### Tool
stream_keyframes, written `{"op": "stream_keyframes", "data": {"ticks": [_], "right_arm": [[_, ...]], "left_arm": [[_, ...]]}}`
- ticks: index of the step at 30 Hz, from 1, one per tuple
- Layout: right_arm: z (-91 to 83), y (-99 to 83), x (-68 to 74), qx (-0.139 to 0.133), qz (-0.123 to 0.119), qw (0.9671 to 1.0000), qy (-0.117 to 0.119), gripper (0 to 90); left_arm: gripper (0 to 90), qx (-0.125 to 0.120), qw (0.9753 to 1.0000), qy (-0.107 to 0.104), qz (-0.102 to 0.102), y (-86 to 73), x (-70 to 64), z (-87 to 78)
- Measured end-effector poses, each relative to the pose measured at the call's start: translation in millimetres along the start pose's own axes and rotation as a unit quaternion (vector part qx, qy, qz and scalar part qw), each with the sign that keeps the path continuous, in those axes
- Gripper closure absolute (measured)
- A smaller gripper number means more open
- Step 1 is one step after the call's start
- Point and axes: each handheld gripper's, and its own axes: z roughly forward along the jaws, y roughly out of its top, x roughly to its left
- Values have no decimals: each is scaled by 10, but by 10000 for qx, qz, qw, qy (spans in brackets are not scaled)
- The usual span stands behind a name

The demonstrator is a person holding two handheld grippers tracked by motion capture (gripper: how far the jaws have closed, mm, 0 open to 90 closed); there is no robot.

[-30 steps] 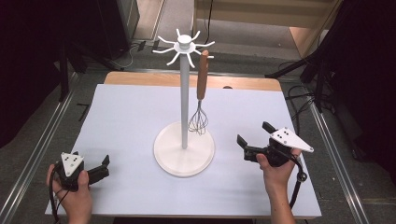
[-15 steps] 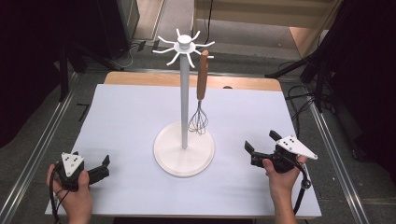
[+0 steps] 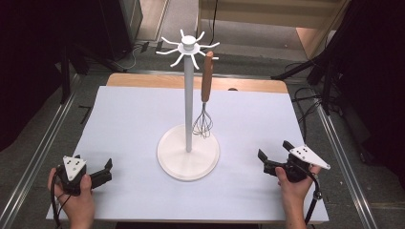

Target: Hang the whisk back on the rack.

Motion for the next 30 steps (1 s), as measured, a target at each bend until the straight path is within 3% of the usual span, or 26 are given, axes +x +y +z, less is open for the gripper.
{"op": "stream_keyframes", "data": {"ticks": [24, 30], "right_arm": [[-186, -275, -430, 209, 316, 9978, -545, 0], [-266, -299, -492, 272, 270, 9970, -675, 0]], "left_arm": [[2, -4, 10000, 2, -6, 0, -1, -1], [2, -8, 10000, 0, -6, 0, 0, 0]]}}
